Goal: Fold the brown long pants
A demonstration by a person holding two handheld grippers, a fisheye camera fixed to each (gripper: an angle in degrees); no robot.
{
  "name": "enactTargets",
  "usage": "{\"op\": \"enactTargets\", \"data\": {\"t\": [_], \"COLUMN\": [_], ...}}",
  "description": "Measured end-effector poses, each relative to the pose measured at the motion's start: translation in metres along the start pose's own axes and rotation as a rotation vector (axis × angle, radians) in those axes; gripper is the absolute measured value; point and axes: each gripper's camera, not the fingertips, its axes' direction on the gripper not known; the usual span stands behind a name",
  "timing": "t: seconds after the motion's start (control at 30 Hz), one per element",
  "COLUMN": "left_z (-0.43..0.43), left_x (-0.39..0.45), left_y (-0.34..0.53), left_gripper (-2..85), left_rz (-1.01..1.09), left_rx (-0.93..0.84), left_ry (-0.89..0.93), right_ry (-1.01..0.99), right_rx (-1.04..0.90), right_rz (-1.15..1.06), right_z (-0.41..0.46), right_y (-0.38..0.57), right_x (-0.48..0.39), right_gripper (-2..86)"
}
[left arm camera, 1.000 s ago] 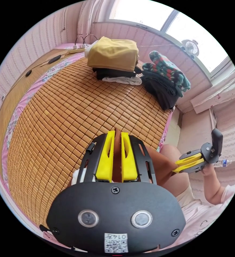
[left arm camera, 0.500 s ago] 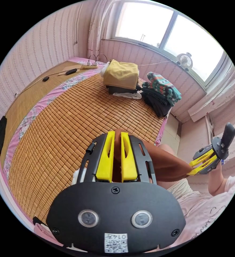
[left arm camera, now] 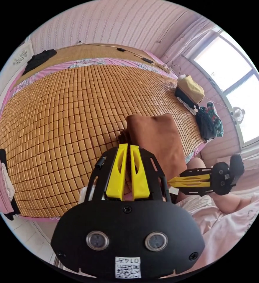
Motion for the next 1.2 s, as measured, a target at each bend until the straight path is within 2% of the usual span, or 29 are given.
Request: {"op": "enactTargets", "data": {"t": [0.1, 0.2, 0.4, 0.47, 0.5, 0.57, 0.63, 0.7, 0.73, 0.83, 1.03, 1.2], "left_z": [0.019, 0.049, 0.040, 0.018, 0.012, -0.012, -0.023, -0.023, -0.019, 0.000, -0.002, -0.020], "left_x": [0.031, 0.043, 0.038, 0.041, 0.040, 0.027, 0.015, 0.004, -0.002, -0.014, -0.025, -0.025], "left_y": [0.020, 0.032, 0.034, 0.035, 0.036, 0.041, 0.044, 0.043, 0.042, 0.037, 0.034, 0.042], "left_gripper": [-0.5, -0.7, -0.4, 1.2, 2.7, 8.2, 12.8, 16.5, 18.4, 21.7, 23.0, 21.2], "left_rz": [0.051, 0.025, 0.070, 0.058, 0.047, 0.012, 0.005, -0.010, -0.016, -0.038, -0.047, -0.035], "left_rx": [-0.020, -0.095, -0.089, -0.075, -0.064, -0.002, 0.049, 0.033, 0.005, -0.106, -0.200, -0.200], "left_ry": [0.048, -0.101, -0.112, -0.130, -0.125, -0.067, -0.020, -0.030, -0.013, 0.076, 0.105, 0.088], "right_ry": [0.063, 0.074, 0.059, 0.002, -0.004, -0.006, -0.044, -0.072, -0.110, -0.277, -0.358, -0.383], "right_rx": [-0.061, -0.113, -0.102, -0.060, 0.054, 0.228, 0.384, 0.457, 0.476, 0.486, 0.392, 0.382], "right_rz": [0.030, 0.048, -0.034, -0.042, -0.030, 0.071, 0.300, 0.437, 0.505, 0.636, 0.689, 0.693], "right_z": [0.030, 0.066, 0.077, 0.062, 0.041, 0.009, -0.012, -0.012, -0.006, 0.019, 0.070, 0.095], "right_y": [0.002, -0.004, -0.004, 0.002, 0.015, 0.040, 0.080, 0.108, 0.123, 0.145, 0.146, 0.139], "right_x": [0.004, 0.011, 0.024, 0.034, 0.042, 0.068, 0.122, 0.161, 0.184, 0.230, 0.259, 0.264], "right_gripper": [-0.1, -0.3, -0.3, -0.3, -0.1, 0.2, 1.1, 2.8, 7.9, 13.7, 14.7, 14.0]}}
